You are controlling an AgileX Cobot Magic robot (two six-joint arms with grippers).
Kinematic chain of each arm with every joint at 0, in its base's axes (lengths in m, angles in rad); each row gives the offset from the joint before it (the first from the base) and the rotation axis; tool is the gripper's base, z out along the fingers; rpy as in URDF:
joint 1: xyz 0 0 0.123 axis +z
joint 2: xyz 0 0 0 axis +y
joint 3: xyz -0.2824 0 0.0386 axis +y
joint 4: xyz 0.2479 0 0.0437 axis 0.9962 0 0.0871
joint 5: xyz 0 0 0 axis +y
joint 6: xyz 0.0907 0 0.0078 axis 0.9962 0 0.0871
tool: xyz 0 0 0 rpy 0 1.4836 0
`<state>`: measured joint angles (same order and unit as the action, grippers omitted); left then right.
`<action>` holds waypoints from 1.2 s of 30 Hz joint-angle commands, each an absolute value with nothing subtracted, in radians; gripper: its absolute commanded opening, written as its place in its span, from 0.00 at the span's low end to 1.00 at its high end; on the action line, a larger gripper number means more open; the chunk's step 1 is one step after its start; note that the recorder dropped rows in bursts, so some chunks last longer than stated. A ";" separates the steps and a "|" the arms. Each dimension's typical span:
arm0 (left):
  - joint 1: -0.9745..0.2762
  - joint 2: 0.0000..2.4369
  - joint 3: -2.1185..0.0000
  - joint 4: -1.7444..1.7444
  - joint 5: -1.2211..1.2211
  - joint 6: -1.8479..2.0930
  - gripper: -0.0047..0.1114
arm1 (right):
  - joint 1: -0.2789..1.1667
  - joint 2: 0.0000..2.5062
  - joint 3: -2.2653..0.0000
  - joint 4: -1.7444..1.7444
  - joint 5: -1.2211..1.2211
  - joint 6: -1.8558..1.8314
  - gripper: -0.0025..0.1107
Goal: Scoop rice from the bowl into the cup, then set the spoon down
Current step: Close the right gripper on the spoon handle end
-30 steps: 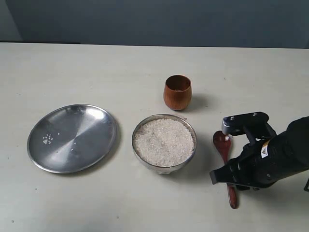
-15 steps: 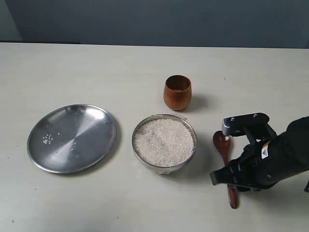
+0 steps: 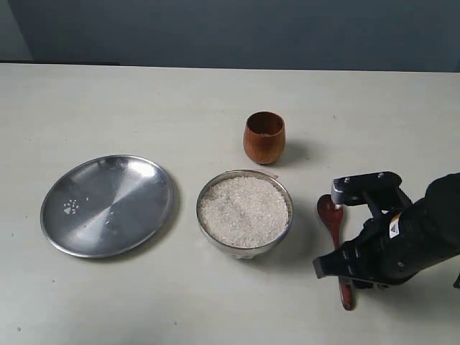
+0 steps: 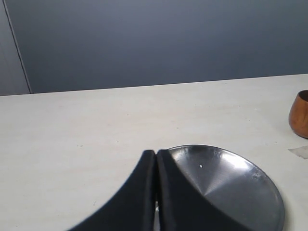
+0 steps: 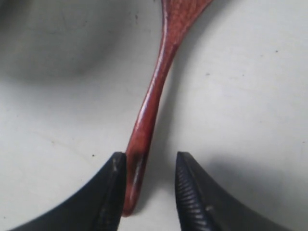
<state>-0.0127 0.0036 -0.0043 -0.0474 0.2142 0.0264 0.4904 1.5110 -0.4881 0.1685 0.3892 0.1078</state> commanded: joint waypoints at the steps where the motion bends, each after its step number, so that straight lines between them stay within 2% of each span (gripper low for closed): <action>1: -0.020 0.000 0.000 -0.047 0.207 0.026 0.04 | 0.491 1.511 -0.487 0.170 0.396 0.103 0.33; 22: -0.020 0.000 0.000 -0.047 0.207 0.026 0.04 | 0.491 1.515 -0.487 0.230 0.339 0.101 0.33; 33: -0.020 0.000 0.000 -0.047 0.207 0.026 0.04 | 0.491 1.635 -0.487 0.230 0.297 0.101 0.33; 36: -0.020 0.000 0.000 -0.047 0.207 0.026 0.04 | 0.491 1.637 -0.487 0.218 0.307 0.101 0.26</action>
